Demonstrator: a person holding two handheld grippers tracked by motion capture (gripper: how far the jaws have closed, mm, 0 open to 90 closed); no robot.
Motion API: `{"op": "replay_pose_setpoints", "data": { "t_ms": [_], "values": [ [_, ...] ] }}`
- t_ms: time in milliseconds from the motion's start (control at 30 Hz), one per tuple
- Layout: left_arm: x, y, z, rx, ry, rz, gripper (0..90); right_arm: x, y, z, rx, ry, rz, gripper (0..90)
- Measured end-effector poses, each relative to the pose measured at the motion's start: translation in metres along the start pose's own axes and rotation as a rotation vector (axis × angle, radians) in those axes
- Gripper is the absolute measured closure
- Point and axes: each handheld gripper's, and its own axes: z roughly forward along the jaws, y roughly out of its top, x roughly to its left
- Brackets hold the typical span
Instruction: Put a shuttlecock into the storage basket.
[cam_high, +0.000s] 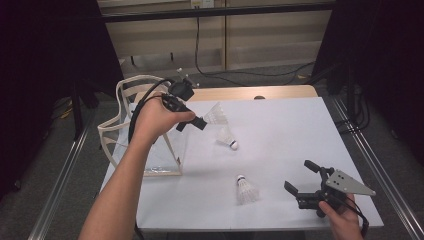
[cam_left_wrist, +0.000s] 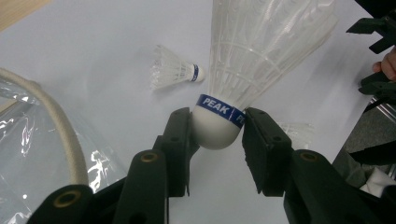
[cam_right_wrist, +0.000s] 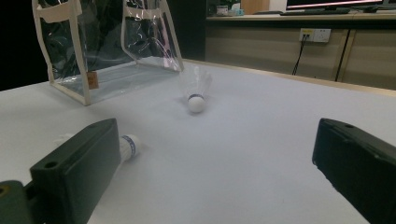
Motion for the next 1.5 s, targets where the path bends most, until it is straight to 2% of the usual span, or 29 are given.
{"op": "replay_pose_setpoints", "data": {
  "t_ms": [1267, 1500],
  "values": [
    [0.004, 0.012, -0.016, -0.014, 0.038, -0.007, 62.9, 0.0, 0.0, 0.0, -0.002, 0.003, 0.001, 0.6],
    [0.007, 0.014, -0.021, -0.024, 0.049, -0.024, 62.9, 0.0, 0.0, 0.0, 0.002, 0.003, -0.006, 0.6]
  ]
}}
